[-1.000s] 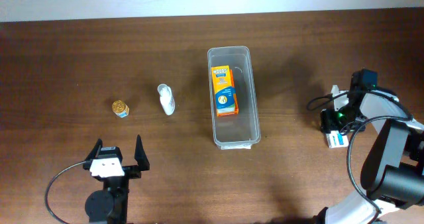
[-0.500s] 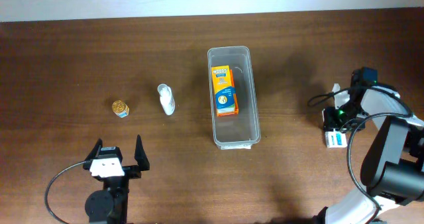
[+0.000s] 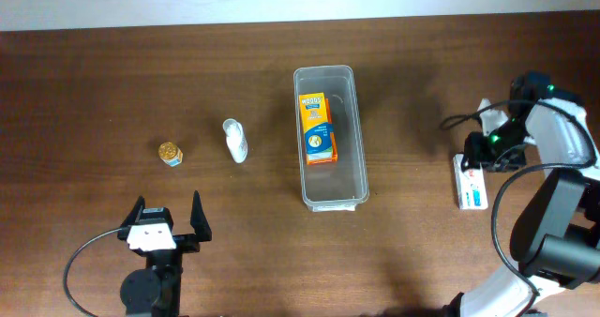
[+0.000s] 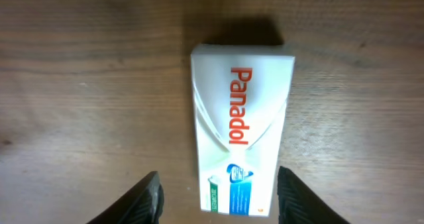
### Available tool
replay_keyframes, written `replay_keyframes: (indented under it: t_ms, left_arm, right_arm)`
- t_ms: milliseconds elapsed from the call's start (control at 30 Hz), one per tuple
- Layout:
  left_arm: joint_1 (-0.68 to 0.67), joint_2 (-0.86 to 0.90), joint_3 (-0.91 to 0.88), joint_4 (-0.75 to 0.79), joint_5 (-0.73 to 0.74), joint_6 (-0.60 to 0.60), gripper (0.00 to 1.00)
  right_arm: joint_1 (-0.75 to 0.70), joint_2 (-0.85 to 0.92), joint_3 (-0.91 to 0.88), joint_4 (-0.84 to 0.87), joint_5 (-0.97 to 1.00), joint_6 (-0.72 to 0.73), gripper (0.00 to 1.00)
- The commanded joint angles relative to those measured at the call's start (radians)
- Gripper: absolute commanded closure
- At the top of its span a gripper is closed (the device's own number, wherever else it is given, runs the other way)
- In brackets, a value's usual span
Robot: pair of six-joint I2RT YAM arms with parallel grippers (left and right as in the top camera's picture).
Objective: Pack container
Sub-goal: 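Lower the right gripper around the Panadol box and close on it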
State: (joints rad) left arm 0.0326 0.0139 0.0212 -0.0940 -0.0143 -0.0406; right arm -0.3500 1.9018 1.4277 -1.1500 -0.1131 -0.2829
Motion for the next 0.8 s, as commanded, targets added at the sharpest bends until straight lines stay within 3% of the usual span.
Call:
replay_keyframes:
  t_ms: [0, 767]
  left_arm:
    - [0.005, -0.006, -0.006, 0.002, 0.008, 0.016, 0.01]
    - [0.005, -0.006, -0.006, 0.002, 0.008, 0.016, 0.01]
  right_arm:
    - [-0.004, 0.006, 0.044, -0.013, -0.028, 0.010, 0.47]
    - [-0.004, 0.010, -0.149, 0.158, 0.069, 0.011, 0.37]
